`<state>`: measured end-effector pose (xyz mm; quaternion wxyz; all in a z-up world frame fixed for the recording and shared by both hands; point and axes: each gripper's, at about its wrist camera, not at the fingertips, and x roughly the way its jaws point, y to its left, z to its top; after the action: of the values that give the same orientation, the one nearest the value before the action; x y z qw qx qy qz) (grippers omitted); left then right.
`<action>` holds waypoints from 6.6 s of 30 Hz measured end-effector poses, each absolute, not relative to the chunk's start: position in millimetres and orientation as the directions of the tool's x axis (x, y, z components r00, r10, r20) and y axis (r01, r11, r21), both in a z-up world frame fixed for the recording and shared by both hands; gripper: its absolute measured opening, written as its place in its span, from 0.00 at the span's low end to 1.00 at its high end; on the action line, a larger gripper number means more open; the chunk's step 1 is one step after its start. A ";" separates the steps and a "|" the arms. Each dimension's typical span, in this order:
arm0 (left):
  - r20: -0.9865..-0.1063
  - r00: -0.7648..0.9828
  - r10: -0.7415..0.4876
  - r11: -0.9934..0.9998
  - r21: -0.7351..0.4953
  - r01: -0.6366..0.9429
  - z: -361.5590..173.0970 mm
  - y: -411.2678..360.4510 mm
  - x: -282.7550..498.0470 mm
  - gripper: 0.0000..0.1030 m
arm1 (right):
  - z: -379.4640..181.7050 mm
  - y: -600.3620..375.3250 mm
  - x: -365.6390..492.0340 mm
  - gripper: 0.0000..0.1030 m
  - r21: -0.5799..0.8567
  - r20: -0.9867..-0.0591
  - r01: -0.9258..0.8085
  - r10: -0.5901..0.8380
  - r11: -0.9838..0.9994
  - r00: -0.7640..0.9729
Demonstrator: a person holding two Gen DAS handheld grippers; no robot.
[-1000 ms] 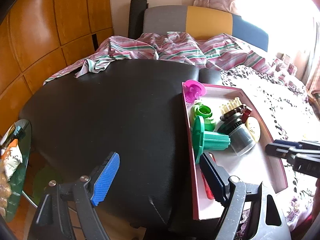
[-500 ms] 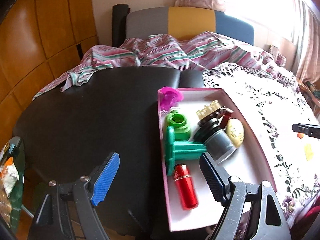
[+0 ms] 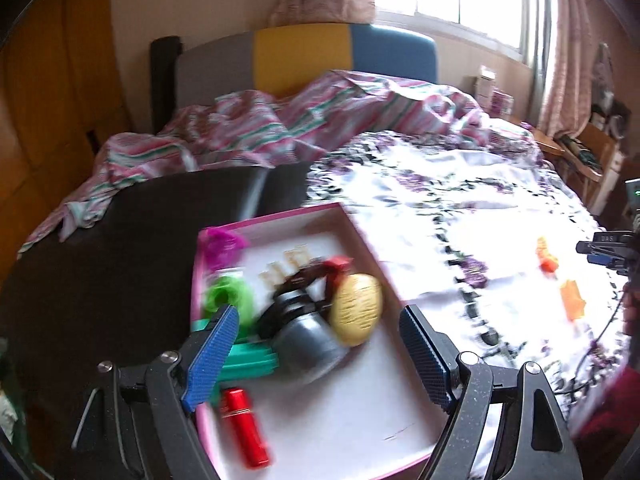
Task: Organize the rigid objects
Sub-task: 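Move both tools back over the tablecloth toward the orange pieces, then grasp the translucent orange piece with the right tool and lift it, then grasp the orange cube block with the left tool while the right tool holds the orange piece, then carry the orange cube block into the tray and open the left tool, then carry the translucent orange piece toward the tray with the right tool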
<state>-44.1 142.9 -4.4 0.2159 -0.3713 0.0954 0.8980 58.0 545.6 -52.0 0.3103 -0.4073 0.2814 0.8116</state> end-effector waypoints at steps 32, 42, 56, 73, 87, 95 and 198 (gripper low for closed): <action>-0.819 -0.378 0.432 -0.721 -0.062 -0.691 -45.6 318.0 -55.2 0.75 | -81.7 526.2 52.6 0.24 0.163 -0.923 -0.651 0.119 -0.742 -0.367; -0.846 -0.266 0.462 -0.613 -0.087 -0.786 -70.8 402.9 -46.8 0.65 | -44.7 572.9 90.4 0.24 0.241 -0.822 -0.807 0.328 -0.539 -0.465; -0.847 -0.221 0.484 -0.478 -0.045 -0.877 -88.7 498.6 -22.7 0.77 | -38.8 584.1 103.9 0.24 0.365 -0.775 -0.792 0.310 -0.490 -0.550; -0.853 -0.245 0.461 -0.605 -0.100 -0.790 -90.9 412.3 -40.2 0.41 | -51.8 555.6 67.5 0.24 0.281 -0.826 -0.684 0.194 -0.673 -0.530; -0.792 -0.422 0.442 -0.745 -0.062 -0.664 -44.2 284.7 -31.2 0.38 | -79.7 480.6 14.6 0.24 0.070 -0.903 -0.404 0.114 -0.912 -0.414; -0.755 -0.483 0.443 -0.788 -0.072 -0.611 -26.1 239.1 -31.6 0.38 | -96.9 472.1 6.1 0.24 0.001 -0.932 -0.375 0.135 -0.927 -0.336; -0.746 -0.611 0.264 -0.951 -0.096 -0.294 -42.8 69.8 -45.5 0.71 | -90.6 465.5 -11.7 0.24 -0.085 -0.928 -0.378 0.211 -0.922 -0.308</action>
<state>-45.5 69.8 -42.8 0.1554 -0.4125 0.0178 0.8974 -11.7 465.5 -90.6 0.1829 -0.5593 0.0745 0.8051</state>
